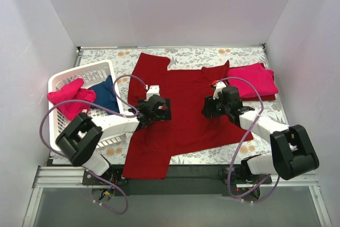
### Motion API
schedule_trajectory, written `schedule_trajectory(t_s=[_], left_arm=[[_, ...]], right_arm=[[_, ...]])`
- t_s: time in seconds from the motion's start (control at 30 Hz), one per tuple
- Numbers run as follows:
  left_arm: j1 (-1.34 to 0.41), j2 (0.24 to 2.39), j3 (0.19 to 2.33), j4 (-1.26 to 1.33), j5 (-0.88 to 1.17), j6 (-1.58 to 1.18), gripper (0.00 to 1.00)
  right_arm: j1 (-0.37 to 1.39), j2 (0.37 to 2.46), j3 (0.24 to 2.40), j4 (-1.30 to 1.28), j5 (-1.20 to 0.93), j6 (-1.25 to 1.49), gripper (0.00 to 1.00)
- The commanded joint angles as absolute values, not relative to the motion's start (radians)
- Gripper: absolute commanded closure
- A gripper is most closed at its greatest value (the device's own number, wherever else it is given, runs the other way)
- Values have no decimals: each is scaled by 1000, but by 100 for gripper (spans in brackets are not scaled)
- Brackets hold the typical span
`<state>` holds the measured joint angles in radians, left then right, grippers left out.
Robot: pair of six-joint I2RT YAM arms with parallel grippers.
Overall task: Fold and stack the t-shirts
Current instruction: Flatten the tshirt out
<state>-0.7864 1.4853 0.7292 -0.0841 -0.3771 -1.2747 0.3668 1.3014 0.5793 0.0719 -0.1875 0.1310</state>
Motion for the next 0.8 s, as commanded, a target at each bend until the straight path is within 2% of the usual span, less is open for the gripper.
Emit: schedule_trajectory(t_s=[0.0, 0.2, 0.6, 0.77], left_arm=[[-776, 1589, 802, 34, -370, -1247, 3], [-691, 1742, 839, 89, -314, -1247, 2], [-568, 1873, 916, 167, -229, -1181, 3], [-529, 1916, 965, 202, -204, -1146, 3]], right_arm=[[382, 1365, 630, 152, -189, 127, 50], [388, 1506, 692, 169, -147, 121, 51], [390, 1824, 940, 126, -100, 114, 51], [384, 1896, 1057, 80, -75, 109, 51]])
